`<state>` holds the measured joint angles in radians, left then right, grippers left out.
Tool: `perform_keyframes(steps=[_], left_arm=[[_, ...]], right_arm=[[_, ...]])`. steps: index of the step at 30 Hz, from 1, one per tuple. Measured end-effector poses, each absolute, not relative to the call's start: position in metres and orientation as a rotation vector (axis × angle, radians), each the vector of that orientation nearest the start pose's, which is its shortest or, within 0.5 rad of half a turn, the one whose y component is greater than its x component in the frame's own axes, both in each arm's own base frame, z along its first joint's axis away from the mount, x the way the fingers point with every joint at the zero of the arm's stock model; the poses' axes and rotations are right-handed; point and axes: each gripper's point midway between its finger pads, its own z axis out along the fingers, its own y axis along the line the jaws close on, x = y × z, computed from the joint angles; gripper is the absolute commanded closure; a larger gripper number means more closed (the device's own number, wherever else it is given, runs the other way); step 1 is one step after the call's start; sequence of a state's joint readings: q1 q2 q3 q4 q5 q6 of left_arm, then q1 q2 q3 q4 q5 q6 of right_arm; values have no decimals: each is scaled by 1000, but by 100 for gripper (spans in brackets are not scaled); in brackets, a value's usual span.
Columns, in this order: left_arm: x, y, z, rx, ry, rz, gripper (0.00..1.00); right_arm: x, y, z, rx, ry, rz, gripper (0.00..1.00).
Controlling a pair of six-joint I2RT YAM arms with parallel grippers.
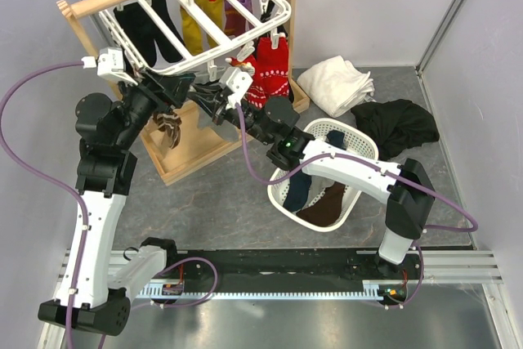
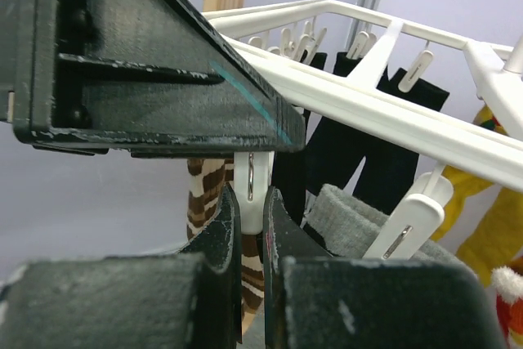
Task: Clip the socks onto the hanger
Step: Open the clamp at the hanger.
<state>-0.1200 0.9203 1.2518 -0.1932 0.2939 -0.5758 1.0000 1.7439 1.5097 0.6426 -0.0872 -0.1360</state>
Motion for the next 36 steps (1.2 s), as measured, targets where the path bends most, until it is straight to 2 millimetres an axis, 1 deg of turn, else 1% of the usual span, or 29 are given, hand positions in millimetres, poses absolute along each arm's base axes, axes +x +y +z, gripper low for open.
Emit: perform_keyframes(steps=[5, 9, 14, 17, 18, 21, 28, 31, 36], left_arm=[[302, -106, 447, -113, 1525, -762, 32], [305, -101, 446, -120, 1538, -755, 36], [310, -107, 444, -88, 1554, -789, 41], [311, -112, 443, -64, 1561, -816, 45], [311, -113, 443, -61, 1562, -822, 49], [311, -114, 443, -59, 1564, -832, 54], [308, -115, 445, -51, 1559, -840, 54], [306, -113, 448, -76, 1548, -844, 55], [301, -110, 451, -122, 1520, -868, 60]], right_arm=[[299, 477, 436, -758, 938, 809, 96], [302, 474, 435, -778, 925, 806, 96], [302, 474, 434, -803, 915, 807, 96], [300, 475, 433, -815, 910, 812, 96], [300, 475, 433, -820, 907, 813, 96], [299, 476, 433, -827, 901, 810, 96], [300, 475, 433, -832, 898, 806, 96], [300, 475, 433, -832, 895, 806, 96], [298, 476, 434, -837, 890, 811, 96]])
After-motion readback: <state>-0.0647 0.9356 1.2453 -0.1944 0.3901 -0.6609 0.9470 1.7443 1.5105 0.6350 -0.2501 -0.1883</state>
